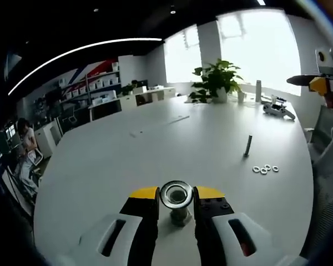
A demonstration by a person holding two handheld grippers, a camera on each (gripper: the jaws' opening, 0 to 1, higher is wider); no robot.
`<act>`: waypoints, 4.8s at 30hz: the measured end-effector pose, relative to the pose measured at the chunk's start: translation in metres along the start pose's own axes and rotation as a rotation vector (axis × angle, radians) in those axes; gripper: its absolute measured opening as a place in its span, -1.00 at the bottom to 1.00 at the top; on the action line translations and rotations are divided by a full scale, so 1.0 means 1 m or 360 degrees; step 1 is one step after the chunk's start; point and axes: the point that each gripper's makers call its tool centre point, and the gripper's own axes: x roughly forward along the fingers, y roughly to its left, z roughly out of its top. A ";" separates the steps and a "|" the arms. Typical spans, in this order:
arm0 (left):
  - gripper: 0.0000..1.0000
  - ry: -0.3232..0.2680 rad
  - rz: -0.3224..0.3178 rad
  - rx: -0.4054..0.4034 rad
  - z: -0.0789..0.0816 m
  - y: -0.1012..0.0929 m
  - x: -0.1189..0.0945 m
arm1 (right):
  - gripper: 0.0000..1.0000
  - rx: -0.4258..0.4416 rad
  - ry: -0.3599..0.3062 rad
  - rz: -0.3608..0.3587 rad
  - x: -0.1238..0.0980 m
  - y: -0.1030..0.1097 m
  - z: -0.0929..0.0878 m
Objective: Place the washer onto the threaded stud by aligning its center hole with the stud, sliding it down to the base, and recovering from edge contact or off-axis alignment until the washer reaches the visible bottom stop.
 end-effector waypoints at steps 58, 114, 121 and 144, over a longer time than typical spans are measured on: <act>-0.51 -0.0104 0.0103 -0.0109 0.003 -0.003 -0.016 | 0.39 0.0020 -0.0028 -0.0007 -0.001 -0.003 0.004; -0.52 -0.0045 -0.0150 0.0025 -0.053 -0.055 -0.007 | 0.39 -0.0016 0.0035 -0.0026 0.001 -0.004 -0.006; -0.52 -0.0031 -0.0164 0.0015 -0.058 -0.056 -0.004 | 0.39 -0.0015 0.0042 -0.0033 0.001 -0.005 -0.007; -0.54 -0.0024 -0.0189 -0.0008 -0.068 -0.062 0.009 | 0.39 -0.0010 0.0043 -0.0049 0.000 -0.008 -0.007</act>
